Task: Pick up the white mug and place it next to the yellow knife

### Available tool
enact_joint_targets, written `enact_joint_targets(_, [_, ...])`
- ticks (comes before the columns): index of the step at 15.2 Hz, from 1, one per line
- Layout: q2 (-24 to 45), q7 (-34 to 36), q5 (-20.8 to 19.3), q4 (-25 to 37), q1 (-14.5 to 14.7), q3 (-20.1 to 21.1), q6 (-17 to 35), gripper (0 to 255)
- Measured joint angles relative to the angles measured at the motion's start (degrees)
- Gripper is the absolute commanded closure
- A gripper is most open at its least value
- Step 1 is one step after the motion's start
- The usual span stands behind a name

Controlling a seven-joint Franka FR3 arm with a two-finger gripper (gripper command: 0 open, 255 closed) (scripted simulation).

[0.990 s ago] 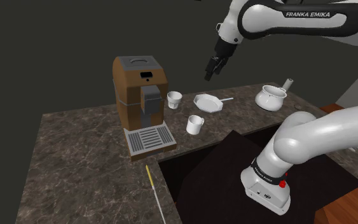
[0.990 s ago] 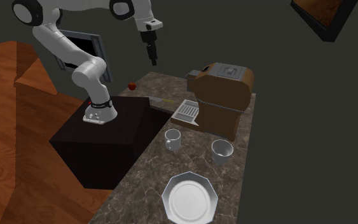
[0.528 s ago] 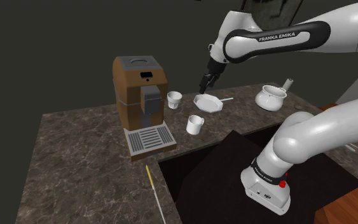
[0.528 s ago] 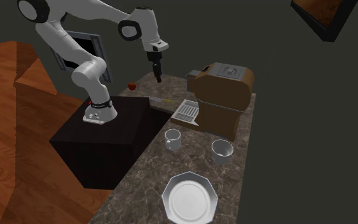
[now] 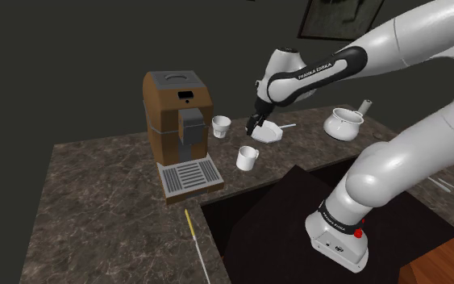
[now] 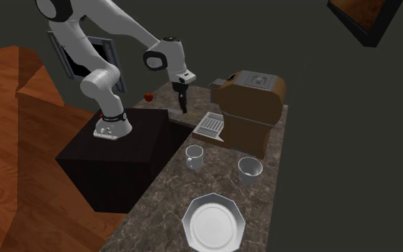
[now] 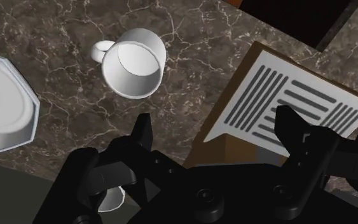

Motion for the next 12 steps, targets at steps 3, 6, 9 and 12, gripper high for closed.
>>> enact_joint_targets(3, [6.6,-1.7,0.4,0.3,-0.2,-1.1,5.9,0])
enact_joint_targets(6, [13.3,-3.5,1.4,1.0,-0.2,-2.0,11.6,0])
enact_joint_targets(9, [20.5,-6.6,3.5,2.3,-0.4,-2.8,17.0,0])
enact_joint_targets(12, [28.0,-9.6,6.6,4.3,-1.0,-2.3,22.1,0])
